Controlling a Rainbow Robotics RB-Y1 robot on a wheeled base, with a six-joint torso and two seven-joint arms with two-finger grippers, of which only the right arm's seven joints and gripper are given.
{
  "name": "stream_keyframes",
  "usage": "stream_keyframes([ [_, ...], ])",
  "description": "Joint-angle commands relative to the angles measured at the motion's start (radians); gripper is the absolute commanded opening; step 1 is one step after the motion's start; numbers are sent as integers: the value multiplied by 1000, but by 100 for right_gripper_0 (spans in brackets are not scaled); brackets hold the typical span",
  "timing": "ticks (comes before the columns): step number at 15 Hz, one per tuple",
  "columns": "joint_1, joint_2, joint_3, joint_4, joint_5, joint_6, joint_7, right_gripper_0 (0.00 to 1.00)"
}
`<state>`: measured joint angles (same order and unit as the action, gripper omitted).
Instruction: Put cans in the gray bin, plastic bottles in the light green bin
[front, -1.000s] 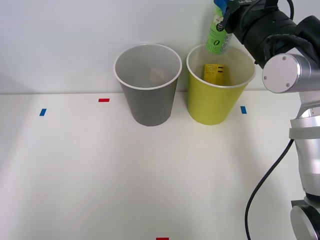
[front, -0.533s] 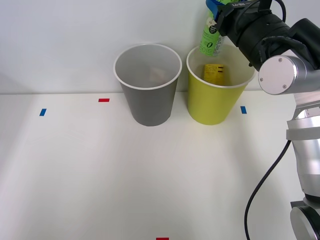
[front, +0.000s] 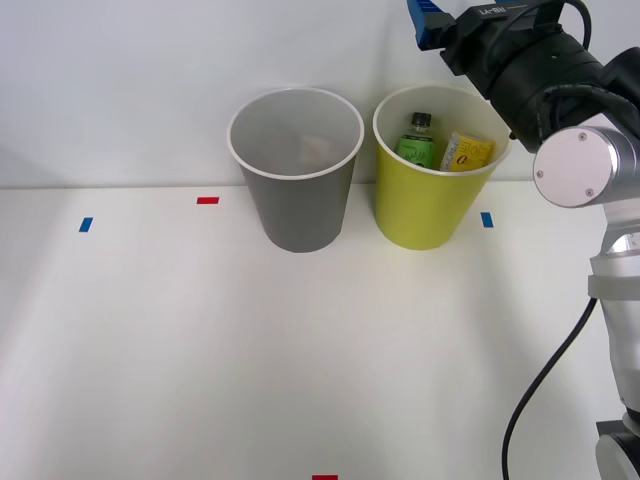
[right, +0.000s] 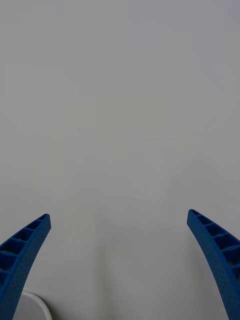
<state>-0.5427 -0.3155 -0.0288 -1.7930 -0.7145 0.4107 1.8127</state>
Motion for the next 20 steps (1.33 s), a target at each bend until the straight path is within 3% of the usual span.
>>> stream_keyframes([
  [1, 116, -31, 13, -103, -20, 0, 3, 92],
  [11, 701, -203, 13, -502, -19, -139, -12, 92],
  [20, 1139, -206, 12, -569, -19, -300, 5, 92],
])
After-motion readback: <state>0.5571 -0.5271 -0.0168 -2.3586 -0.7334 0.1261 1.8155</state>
